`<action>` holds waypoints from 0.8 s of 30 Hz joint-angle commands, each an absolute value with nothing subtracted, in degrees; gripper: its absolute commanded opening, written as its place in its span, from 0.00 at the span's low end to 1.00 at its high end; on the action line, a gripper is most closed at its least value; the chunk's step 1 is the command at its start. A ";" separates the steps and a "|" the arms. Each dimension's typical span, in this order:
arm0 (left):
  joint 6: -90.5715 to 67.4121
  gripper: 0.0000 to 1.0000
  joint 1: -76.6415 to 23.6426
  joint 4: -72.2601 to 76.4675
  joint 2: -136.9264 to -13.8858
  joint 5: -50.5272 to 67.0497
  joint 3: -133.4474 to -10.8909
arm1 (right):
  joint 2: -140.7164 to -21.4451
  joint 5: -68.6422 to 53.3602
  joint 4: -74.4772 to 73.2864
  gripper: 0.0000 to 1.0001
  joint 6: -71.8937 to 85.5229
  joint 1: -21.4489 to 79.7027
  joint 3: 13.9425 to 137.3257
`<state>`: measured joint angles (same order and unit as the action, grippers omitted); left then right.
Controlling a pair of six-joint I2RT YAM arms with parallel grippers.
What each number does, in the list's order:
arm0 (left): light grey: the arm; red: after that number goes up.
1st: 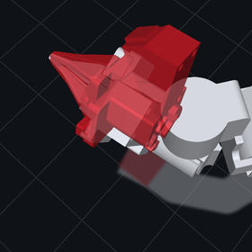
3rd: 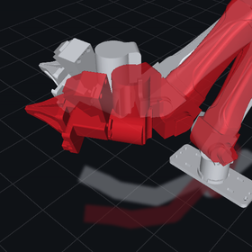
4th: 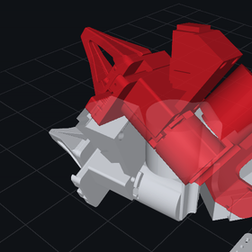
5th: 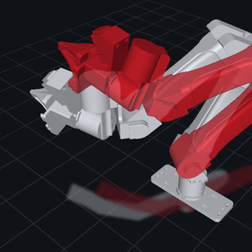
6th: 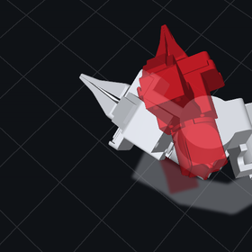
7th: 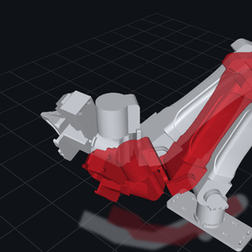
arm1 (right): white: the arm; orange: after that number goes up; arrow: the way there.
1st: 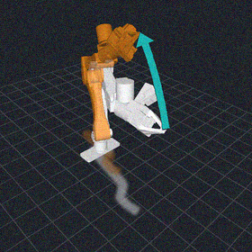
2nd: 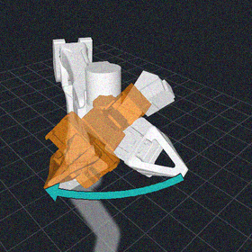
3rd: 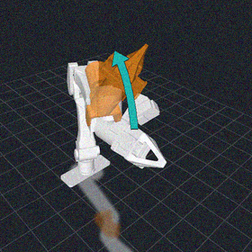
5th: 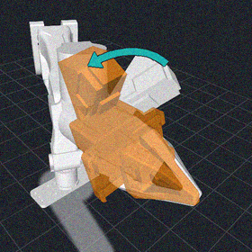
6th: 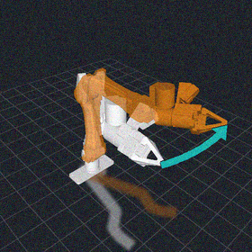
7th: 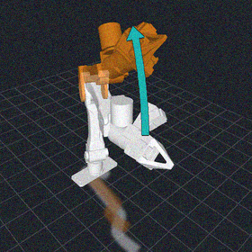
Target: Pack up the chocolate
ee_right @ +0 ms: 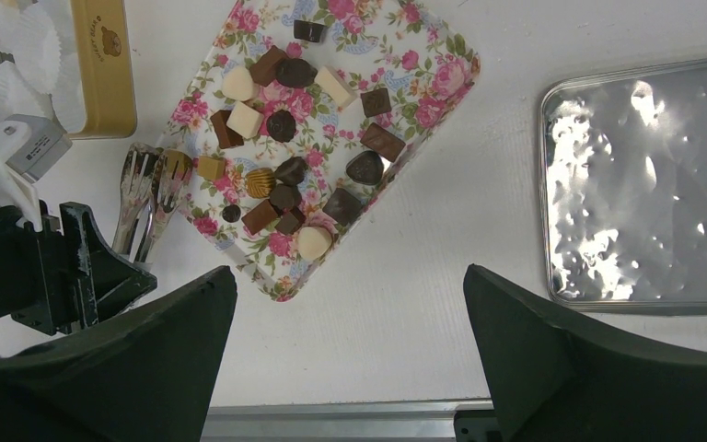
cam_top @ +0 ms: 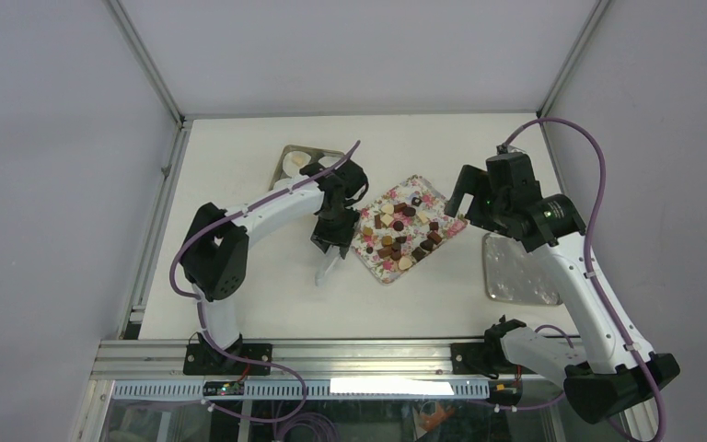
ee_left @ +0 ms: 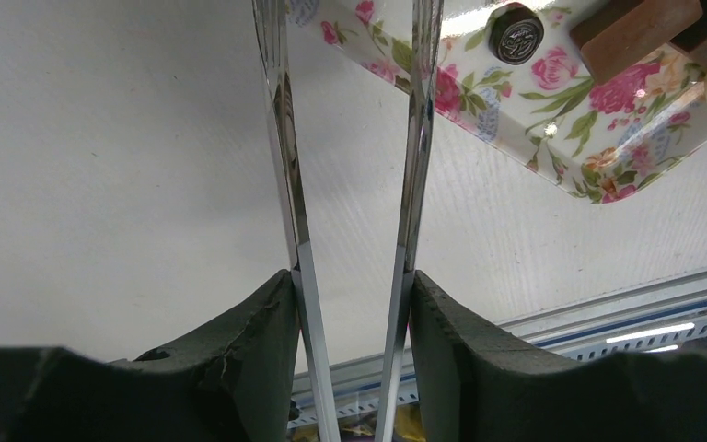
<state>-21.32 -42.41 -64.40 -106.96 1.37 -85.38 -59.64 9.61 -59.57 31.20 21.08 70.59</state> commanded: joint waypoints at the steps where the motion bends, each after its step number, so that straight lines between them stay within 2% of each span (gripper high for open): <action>1: -20.15 0.44 -43.18 -64.78 -106.38 1.67 -88.15 | -59.49 9.05 -57.22 0.98 31.55 20.84 71.45; 24: -20.06 0.44 -44.37 -68.13 -109.75 1.92 -91.47 | -59.15 9.32 -57.04 0.98 31.83 20.83 70.59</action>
<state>-20.36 -43.92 -67.64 -110.48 2.00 -88.77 -59.64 9.61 -59.29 31.42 21.08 70.46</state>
